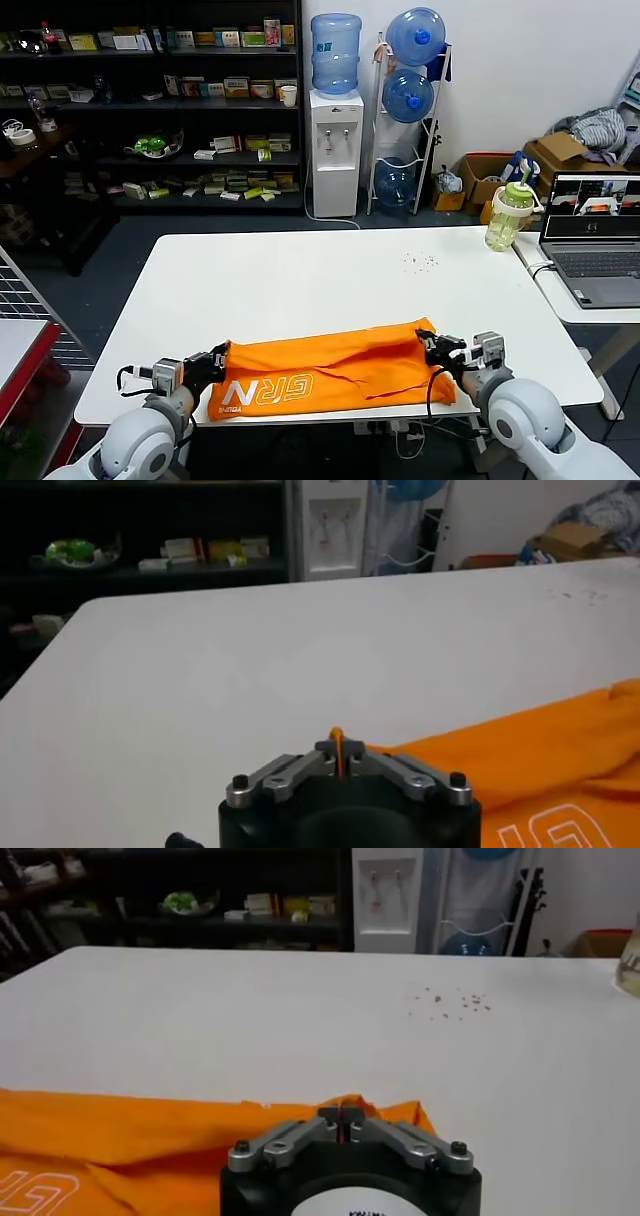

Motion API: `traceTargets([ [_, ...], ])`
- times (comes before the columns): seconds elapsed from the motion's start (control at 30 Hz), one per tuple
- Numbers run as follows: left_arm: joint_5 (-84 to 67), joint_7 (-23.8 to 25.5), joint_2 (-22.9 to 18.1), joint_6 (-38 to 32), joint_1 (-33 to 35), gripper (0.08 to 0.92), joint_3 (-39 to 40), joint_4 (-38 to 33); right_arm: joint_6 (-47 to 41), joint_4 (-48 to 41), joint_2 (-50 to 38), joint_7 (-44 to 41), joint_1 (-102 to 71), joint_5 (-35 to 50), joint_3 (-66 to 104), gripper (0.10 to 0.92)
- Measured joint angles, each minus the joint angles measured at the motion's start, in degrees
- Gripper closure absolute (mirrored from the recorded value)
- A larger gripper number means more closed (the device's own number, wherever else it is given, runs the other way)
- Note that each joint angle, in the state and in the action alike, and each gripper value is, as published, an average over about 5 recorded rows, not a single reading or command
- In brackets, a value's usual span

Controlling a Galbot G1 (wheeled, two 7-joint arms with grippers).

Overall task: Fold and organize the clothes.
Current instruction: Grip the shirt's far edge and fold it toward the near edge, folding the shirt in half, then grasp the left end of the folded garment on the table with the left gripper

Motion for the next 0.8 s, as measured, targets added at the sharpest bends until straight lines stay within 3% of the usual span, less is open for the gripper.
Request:
traceTargets([
  [0.57,1.76,-0.32,-1.18,0.83,4.44,0.313,-0.9,-1.11,0.4,4.64,0.09,0.38,-6.65,-0.58,5.72,0.275],
  [0.67,2.21,-0.06,-2.06,0.68,4.43,0.231,-0.79,-0.19,0.45,5.1,0.31,0.37,-7.66,-0.7,6.47,0.218],
  [0.8,2.62,0.13,-2.9,0.22,4.37,0.183,-0.65,1.12,0.48,5.34,0.59,0.35,-8.62,-0.93,7.12,0.204],
])
